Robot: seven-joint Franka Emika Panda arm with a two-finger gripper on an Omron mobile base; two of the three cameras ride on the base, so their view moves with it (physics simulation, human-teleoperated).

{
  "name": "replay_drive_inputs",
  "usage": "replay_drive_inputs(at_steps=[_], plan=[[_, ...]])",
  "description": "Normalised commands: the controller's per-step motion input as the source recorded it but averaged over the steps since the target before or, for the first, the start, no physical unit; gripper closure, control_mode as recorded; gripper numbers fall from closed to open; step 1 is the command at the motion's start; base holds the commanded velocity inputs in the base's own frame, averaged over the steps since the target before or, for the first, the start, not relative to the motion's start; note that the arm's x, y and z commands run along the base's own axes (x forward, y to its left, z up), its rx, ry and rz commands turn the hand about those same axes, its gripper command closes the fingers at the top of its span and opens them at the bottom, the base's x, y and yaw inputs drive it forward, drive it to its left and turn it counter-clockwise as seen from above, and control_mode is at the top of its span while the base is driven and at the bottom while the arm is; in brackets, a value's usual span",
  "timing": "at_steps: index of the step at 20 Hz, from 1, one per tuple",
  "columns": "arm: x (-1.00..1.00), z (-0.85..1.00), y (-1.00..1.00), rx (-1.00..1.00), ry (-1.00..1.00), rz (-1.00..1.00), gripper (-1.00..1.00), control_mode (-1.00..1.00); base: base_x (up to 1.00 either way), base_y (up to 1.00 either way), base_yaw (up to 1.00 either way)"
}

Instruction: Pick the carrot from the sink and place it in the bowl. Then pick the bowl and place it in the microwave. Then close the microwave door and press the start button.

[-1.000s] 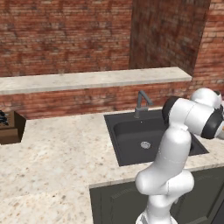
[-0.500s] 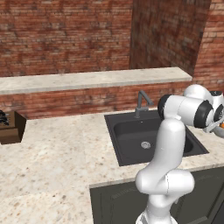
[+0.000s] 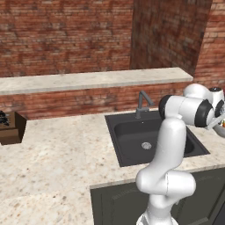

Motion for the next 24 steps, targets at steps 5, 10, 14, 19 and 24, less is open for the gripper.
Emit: replay_drive_inputs(at_steps=[5,10,14,19,24], plan=[[-0.29,0.02,-0.01,0.0,0.0,0.0,1.0,-1.0,0.0,0.0,0.0],[-0.64,0.76,0.19,0.0,-0.03,0.02,1.0,-1.0,0.0,0.0,0.0],[-0.58,1.0,0.63,-0.16,-0.03,0.06,1.0,-1.0,0.0,0.0,0.0],[-0.58,1.0,0.91,-0.2,0.0,0.14,1.0,-1.0,0.0,0.0,0.0],[-0.62,1.0,1.0,-0.05,0.01,0.25,1.0,-1.0,0.0,0.0,0.0]])
